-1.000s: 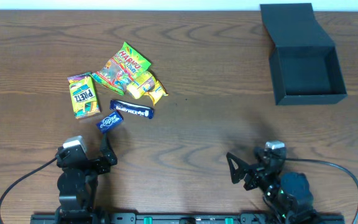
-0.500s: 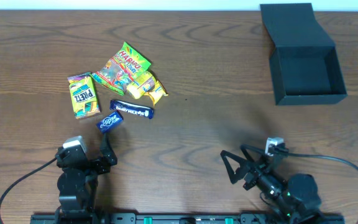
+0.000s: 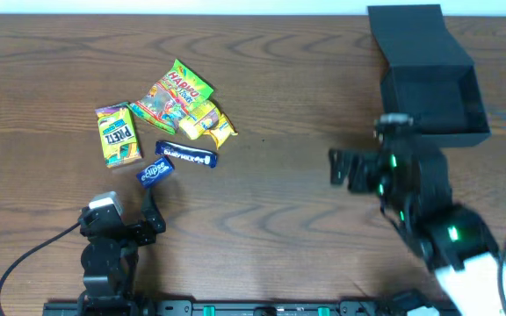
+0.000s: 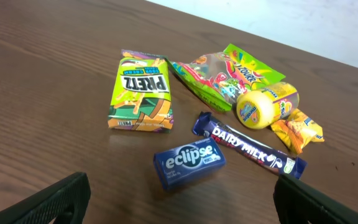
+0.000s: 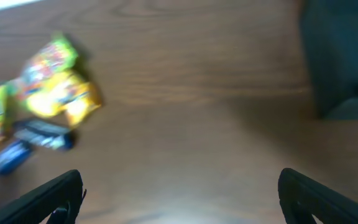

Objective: Pack container
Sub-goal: 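Raise the right gripper and reach toward the black box lid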

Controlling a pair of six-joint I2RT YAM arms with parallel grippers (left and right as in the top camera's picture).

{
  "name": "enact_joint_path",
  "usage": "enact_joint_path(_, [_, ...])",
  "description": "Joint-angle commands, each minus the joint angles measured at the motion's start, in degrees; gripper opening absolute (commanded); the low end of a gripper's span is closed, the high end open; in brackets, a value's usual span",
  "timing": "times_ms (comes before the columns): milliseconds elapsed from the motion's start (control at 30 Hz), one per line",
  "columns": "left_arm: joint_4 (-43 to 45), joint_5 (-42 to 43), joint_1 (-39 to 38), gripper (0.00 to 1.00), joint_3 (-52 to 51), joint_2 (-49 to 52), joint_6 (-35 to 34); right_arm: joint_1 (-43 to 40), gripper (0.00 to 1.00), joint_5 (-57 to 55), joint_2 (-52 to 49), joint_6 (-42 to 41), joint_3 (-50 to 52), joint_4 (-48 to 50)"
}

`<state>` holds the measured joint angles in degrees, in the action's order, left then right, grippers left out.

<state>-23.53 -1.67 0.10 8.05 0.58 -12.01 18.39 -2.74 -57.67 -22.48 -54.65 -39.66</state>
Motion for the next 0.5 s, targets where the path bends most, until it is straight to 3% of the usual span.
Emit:
enact_joint_path(0, [-0.2, 0.2, -0.1, 0.95, -1.1, -0.3, 0.0, -4.0, 0.99, -5.6, -7.2, 5.2, -4.8, -0.1])
enact_joint_path(267, [-0.2, 0.2, -0.1, 0.95, -1.1, -0.3, 0.0, -17.2, 0.99, -4.6, -24.0, 13.7, -13.2, 2.6])
enact_joint_path(467, [-0.2, 0.2, -0.1, 0.95, -1.1, -0.3, 0.0, -21.2, 0.99, -3.9, -32.8, 19.5, -13.3, 7.6])
